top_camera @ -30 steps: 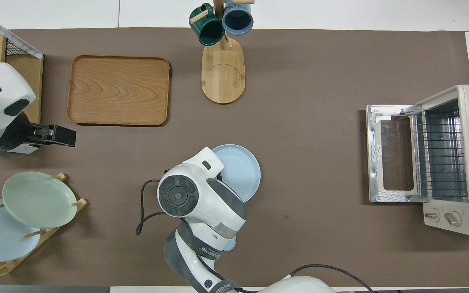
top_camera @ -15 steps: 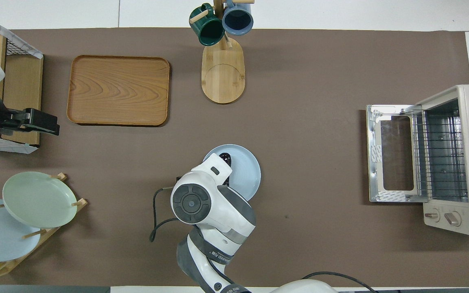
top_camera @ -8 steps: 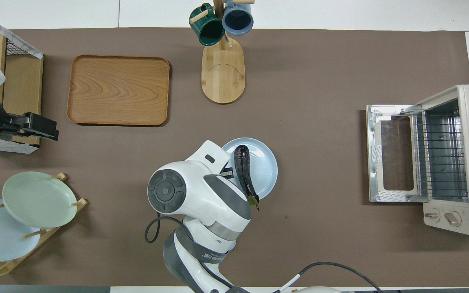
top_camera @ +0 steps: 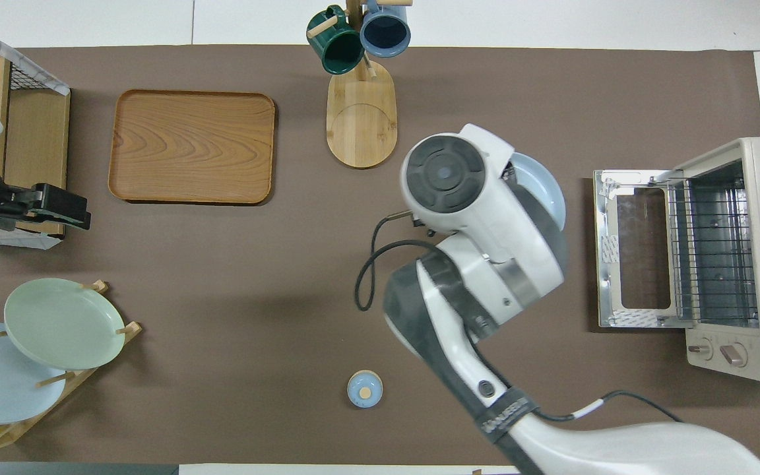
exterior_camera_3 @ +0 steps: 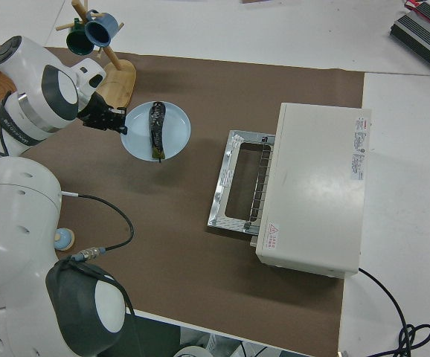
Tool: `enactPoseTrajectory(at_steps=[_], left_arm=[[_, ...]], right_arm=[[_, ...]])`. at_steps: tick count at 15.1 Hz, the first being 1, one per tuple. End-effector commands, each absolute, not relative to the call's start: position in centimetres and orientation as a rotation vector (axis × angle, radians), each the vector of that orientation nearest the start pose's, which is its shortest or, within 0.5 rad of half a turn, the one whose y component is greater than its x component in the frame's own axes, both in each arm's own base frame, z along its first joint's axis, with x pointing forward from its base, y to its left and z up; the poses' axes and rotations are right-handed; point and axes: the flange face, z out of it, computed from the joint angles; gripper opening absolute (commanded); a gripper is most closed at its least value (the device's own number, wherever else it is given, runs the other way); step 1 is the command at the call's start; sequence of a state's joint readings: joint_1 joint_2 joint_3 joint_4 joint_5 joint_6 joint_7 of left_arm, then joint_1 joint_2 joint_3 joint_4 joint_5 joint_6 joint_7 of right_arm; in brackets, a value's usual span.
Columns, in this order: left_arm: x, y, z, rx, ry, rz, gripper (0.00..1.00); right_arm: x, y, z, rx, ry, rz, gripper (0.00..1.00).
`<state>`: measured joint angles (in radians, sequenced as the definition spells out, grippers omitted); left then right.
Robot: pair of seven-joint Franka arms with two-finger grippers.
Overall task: Put eggplant into oven
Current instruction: 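Carry the eggplant with the right gripper to the open oven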
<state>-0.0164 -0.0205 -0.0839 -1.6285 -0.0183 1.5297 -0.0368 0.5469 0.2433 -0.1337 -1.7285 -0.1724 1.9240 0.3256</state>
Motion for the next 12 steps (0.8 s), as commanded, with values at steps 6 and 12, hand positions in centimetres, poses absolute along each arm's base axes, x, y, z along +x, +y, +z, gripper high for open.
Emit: enactPoseTrajectory(at_steps=[6,12], left_arm=[[53.4,-4.7,60.7,-3.153,0.087,0.142,1.00],[53.6,-4.6,60.8,-3.155,0.072,0.121,1.00]], right_arm=[[57.9,9.4,43.0,-3.354,-0.328,0.092,0.00],[56.4,2.4,41.5,-3.337,-0.296,0.184,0.00]])
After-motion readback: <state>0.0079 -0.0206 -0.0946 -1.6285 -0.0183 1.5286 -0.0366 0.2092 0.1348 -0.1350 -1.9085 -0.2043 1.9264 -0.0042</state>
